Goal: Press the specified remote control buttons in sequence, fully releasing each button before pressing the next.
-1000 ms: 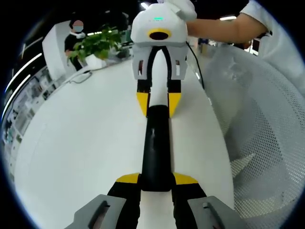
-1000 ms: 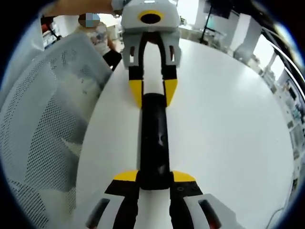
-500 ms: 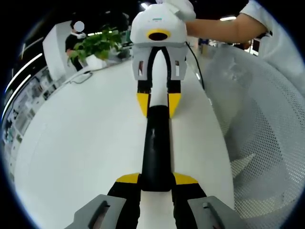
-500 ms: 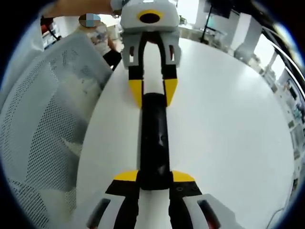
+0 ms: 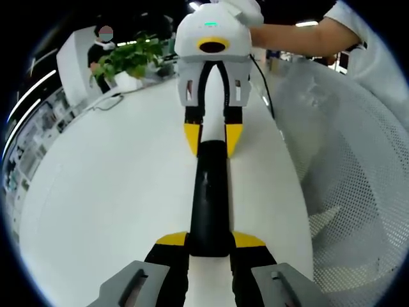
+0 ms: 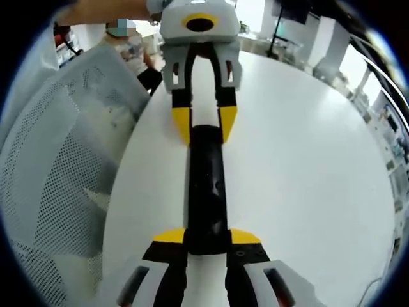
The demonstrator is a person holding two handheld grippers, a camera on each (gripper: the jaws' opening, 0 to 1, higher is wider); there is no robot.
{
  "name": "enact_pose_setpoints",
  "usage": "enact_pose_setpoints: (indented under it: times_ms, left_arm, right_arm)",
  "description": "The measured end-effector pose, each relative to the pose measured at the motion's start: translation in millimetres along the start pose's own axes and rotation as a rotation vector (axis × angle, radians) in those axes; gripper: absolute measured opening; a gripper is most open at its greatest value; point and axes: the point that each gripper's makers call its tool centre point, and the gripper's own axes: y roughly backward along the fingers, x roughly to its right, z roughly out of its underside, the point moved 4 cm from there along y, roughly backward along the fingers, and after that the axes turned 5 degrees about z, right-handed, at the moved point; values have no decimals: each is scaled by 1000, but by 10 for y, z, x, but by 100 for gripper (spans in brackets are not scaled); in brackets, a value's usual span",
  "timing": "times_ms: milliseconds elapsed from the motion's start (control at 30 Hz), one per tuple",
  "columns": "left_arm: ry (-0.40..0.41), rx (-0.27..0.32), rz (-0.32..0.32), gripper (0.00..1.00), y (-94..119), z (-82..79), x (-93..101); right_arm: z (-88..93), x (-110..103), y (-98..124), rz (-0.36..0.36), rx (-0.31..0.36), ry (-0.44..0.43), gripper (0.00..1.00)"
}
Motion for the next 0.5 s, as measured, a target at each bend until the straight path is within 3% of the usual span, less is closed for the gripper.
enact_pose_setpoints:
  times_ms: [500]
  left_arm:
    - [-6,-22,-5,23,21,-10,-51]
  right_arm:
    - [-25,46,25,21,6,12,19]
